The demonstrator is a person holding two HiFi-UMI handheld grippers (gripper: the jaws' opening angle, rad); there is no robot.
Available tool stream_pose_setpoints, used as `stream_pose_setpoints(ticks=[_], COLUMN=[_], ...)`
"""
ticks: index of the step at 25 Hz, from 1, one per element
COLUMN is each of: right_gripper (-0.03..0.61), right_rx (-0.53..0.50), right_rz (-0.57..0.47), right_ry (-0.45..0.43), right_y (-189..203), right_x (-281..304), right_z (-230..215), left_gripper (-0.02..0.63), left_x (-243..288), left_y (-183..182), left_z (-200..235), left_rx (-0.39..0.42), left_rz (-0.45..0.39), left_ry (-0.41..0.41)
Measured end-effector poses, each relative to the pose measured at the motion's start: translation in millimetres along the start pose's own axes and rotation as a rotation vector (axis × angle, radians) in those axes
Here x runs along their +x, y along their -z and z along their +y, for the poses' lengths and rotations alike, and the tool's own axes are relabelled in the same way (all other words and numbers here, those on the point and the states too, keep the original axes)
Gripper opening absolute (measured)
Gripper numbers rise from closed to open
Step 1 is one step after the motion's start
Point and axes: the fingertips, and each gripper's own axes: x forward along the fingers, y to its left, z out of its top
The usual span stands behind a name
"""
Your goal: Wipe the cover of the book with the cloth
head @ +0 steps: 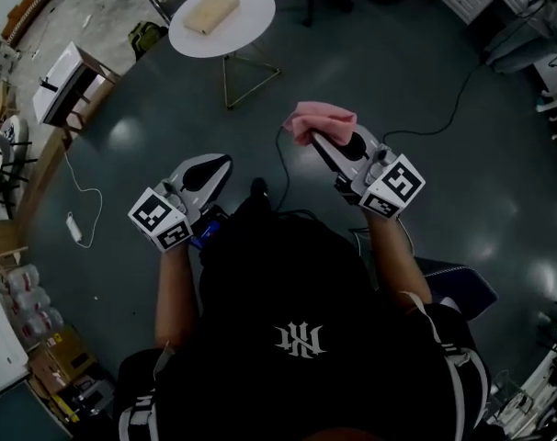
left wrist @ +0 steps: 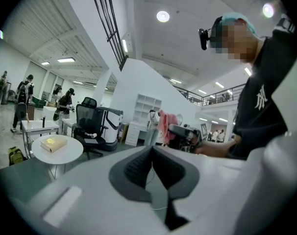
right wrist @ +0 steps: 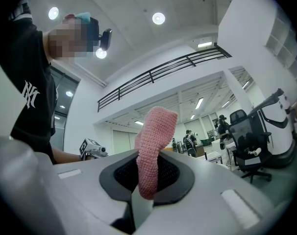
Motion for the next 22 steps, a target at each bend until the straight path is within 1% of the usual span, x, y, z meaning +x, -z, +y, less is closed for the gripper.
stream_pose_setpoints(ticks=[3,6,9,15,22], right_gripper=[0.031,0.031,0.031,0.031,0.031], right_rx=[0.007,0.026,0.021,0.004,0.008], right_rz=[0.000,0.000,0.007,0.036,0.069], right_ry=[0.036,0.100,0.137,0.140,0.133], right_y=[3,5,2,-8,-14], right_x=[-10,-19,-22,-11,25], right_z=[-13,-33,-51,-92,-158], left_gripper=[0.003,0.003,0.003,0.003,0.003], left_x=[17,35,53,102,154], left_y=[2,1,0,-6,-22], left_z=[0,0,11,50,116], left_rx=[0.005,0.012,-0.001,-0.035,-0.064], left_rz=[0.008,0.005,-0.006,-0.013,-0.027], left_ry=[0.040,0.086,0.113,0.147,0.157])
